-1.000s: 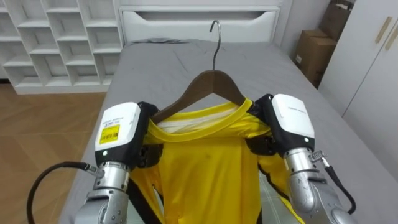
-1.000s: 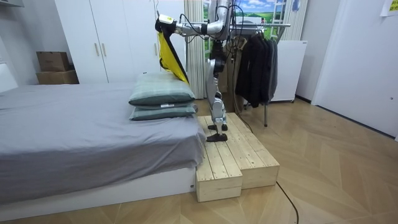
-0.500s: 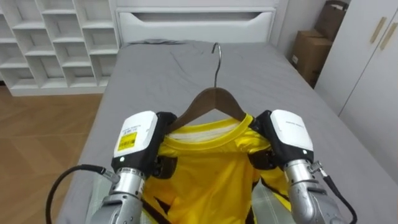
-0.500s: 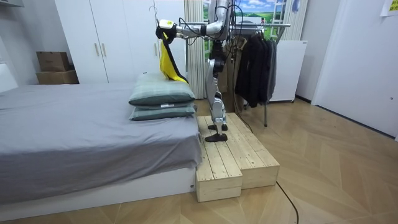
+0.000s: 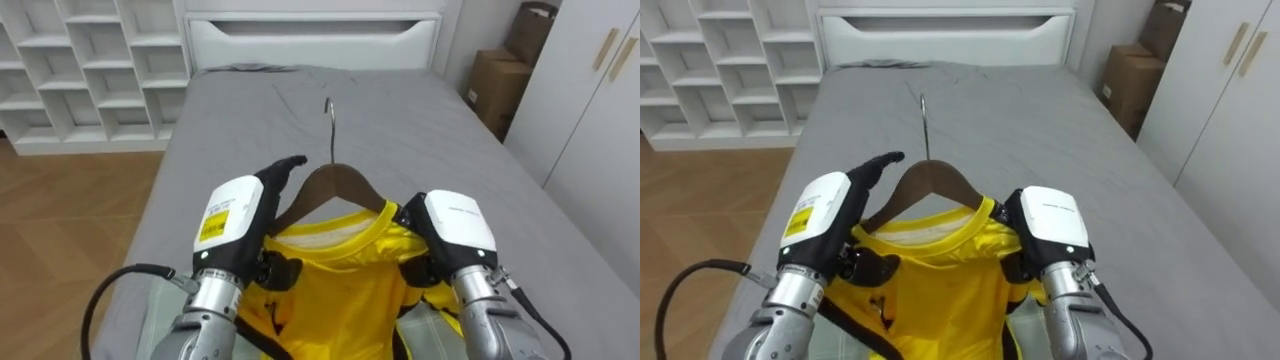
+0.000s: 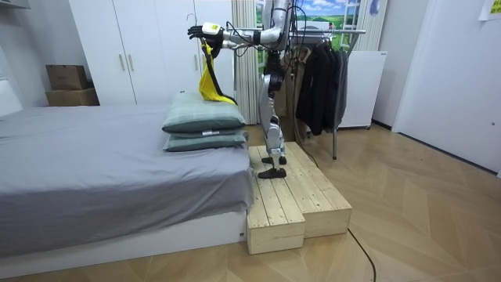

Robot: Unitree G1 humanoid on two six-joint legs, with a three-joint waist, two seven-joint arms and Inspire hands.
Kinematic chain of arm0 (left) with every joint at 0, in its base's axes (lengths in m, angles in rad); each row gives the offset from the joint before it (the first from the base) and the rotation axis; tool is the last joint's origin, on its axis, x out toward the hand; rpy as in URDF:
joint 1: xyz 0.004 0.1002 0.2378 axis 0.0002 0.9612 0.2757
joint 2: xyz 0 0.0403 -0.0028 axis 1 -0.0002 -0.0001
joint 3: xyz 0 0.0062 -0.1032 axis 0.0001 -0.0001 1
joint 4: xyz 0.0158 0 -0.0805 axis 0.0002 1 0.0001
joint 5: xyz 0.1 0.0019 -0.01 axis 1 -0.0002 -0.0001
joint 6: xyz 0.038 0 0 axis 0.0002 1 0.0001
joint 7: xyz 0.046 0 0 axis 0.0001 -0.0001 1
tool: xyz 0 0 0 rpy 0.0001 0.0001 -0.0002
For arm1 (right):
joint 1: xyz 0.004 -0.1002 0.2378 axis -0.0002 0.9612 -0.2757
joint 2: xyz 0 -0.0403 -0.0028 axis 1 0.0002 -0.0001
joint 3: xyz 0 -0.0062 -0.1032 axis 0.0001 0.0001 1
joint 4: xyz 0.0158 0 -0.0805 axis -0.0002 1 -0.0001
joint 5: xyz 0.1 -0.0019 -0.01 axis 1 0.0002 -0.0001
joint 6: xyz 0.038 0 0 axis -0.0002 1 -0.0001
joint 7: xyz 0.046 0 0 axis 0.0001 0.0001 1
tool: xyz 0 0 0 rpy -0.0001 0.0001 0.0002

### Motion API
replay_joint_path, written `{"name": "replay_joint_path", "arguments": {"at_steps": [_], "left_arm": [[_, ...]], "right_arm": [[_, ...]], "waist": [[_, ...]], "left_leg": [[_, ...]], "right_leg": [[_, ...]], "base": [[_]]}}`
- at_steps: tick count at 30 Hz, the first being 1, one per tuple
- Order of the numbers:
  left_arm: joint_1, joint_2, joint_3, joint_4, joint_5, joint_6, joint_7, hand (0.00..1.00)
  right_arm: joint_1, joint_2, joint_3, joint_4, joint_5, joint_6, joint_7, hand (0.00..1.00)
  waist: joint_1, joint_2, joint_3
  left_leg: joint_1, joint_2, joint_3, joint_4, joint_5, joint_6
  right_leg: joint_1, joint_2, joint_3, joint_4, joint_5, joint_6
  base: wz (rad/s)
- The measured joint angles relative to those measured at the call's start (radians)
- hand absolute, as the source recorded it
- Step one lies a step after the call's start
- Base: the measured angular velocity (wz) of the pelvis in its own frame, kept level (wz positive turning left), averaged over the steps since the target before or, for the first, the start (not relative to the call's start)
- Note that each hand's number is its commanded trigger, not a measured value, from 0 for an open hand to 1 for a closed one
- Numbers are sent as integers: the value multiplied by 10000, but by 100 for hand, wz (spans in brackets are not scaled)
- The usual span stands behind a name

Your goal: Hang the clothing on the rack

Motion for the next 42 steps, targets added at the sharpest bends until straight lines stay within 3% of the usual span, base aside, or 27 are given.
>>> {"name": "replay_joint_path", "arguments": {"at_steps": [17,27,33,37,42], "left_arm": [[89,22,-151,1,-95,-15,-181,0],[89,215,-24,95,-214,-23,-174,0],[305,254,729,157,-468,-41,-172,0],[322,259,1414,157,-681,-93,-172,0],[755,280,2399,158,-1191,-119,-163,0]], "right_arm": [[208,-1,-1,29,-360,0,15,100],[297,-36,-15,276,-348,-7,11,100],[348,-387,-214,273,-351,-33,12,100],[719,-420,-929,-156,-349,-102,23,100],[1190,-553,-1574,-908,-318,-215,20,100]], "waist": [[15,-58,29],[38,-106,56],[141,-90,51],[244,-41,32],[245,0,18]], "left_leg": [[7,-6,16,-11,0,1],[11,-5,-22,-59,0,1],[3,7,59,-115,-1,2],[6,-2,143,-113,-1,2],[30,-3,155,-147,-1,2]], "right_leg": [[-6,-2,21,-6,-1,1],[-42,-6,36,-5,-1,1],[-150,24,206,16,-1,1],[-159,1,250,3,-1,2],[-147,3,238,-16,-5,9]], "base": [[0],[0],[-7],[-4],[0]]}}
